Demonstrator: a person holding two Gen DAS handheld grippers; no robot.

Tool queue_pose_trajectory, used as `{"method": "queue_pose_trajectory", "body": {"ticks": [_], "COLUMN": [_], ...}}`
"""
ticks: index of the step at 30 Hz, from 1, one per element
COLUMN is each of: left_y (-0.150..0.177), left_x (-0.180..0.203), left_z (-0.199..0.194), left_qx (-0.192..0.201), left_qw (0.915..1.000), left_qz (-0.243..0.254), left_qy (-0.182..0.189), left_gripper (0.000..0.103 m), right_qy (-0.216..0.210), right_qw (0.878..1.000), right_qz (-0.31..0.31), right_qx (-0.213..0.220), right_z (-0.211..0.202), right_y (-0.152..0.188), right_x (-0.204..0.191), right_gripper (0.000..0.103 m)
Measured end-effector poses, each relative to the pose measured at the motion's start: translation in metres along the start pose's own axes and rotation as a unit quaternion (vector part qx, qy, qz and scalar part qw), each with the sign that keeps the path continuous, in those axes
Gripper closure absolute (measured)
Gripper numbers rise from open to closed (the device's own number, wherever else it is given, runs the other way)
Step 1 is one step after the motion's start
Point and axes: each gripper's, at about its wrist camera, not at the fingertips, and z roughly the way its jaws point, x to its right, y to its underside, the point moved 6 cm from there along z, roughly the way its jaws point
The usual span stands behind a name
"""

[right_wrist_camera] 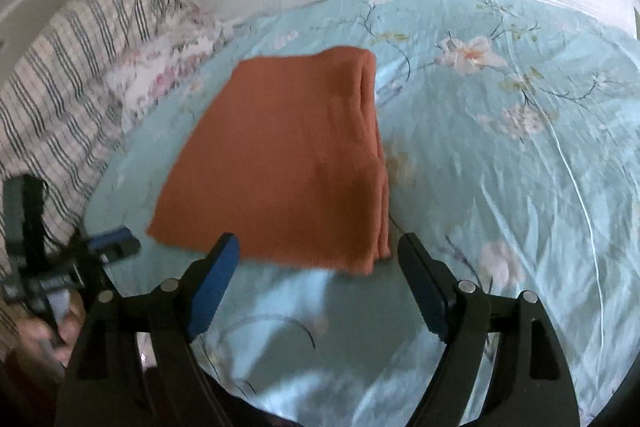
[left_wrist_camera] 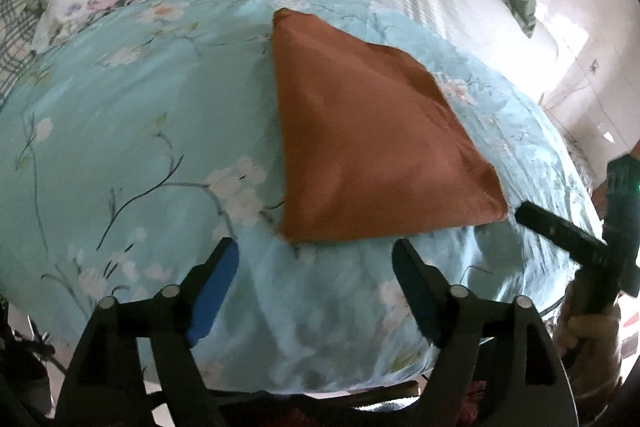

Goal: Fold small clothes

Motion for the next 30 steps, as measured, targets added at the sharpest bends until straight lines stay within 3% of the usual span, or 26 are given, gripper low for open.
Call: {"method": "queue_pose_trajectory", "body": {"ticks": [18,30], "left_y": [0.015,0.003], "left_x": [0.0,0.003], "left_z": [-0.007,-0.028], "left_qx": [-0.007,0.004], "left_qw": [0.9967,0.9935], "left_qz": [0.043,0.067], "left_qy": [-0.068,-0.092], "left_gripper": [0.022,0.022], "right_qy": [0.009,0.001], "right_qw": [1.0,0.999], "right_qz": [-0.018,-0.043], "right_qx": [-0.022,-0.022], "right_z": [-0.01,-0.02], "right_y": [0.02,0.005], "right_x": [-0.009,-0.017], "right_gripper": [0.021,0.02]}}
